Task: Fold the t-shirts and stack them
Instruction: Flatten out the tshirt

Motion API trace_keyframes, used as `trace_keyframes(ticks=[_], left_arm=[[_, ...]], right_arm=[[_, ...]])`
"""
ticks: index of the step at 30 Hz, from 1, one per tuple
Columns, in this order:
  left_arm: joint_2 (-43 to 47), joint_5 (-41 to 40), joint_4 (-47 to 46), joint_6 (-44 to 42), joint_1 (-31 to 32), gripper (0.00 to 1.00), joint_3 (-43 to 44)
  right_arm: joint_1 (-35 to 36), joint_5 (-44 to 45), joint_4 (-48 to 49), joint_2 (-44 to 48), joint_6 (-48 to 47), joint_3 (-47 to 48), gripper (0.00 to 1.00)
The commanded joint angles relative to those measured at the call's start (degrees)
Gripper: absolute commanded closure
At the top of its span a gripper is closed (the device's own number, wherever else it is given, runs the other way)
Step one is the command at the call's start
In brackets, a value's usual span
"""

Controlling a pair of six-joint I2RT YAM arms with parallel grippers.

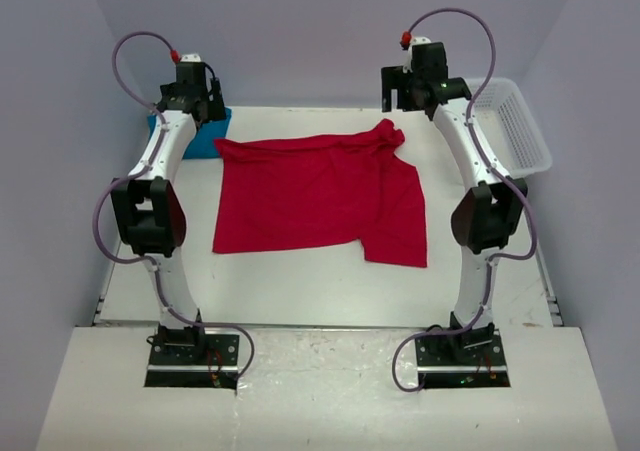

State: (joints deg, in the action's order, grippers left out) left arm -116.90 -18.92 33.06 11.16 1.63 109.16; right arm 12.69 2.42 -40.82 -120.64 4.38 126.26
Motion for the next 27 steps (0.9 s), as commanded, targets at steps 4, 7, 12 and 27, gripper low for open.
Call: trace_keyframes(ticks=[4,7,12,27], left_arm=[[15.1,-3.2,-3.4,3.2,1.3,0.00,-4.8],[23.3,-0.9,-0.6,7.4,1.6,0.00,-11.2],[33.7,16.5,-4.1,11.4,1.5,0.00,-27.8],[45.7,2.5,1.0,14.7,9.8,0.14,-49.6]], right_arm=[[0.7,11.8,-3.7,14.0,3.4,-6.8,0.09],[0.5,7.8,-6.5,24.5,9.1,-17.1,0.09],[0.5,4.7,-5.2,37.5,19.8,-42.3,0.17],[0.8,2.0,4.8,48.8,34.6,-78.0,0.26]])
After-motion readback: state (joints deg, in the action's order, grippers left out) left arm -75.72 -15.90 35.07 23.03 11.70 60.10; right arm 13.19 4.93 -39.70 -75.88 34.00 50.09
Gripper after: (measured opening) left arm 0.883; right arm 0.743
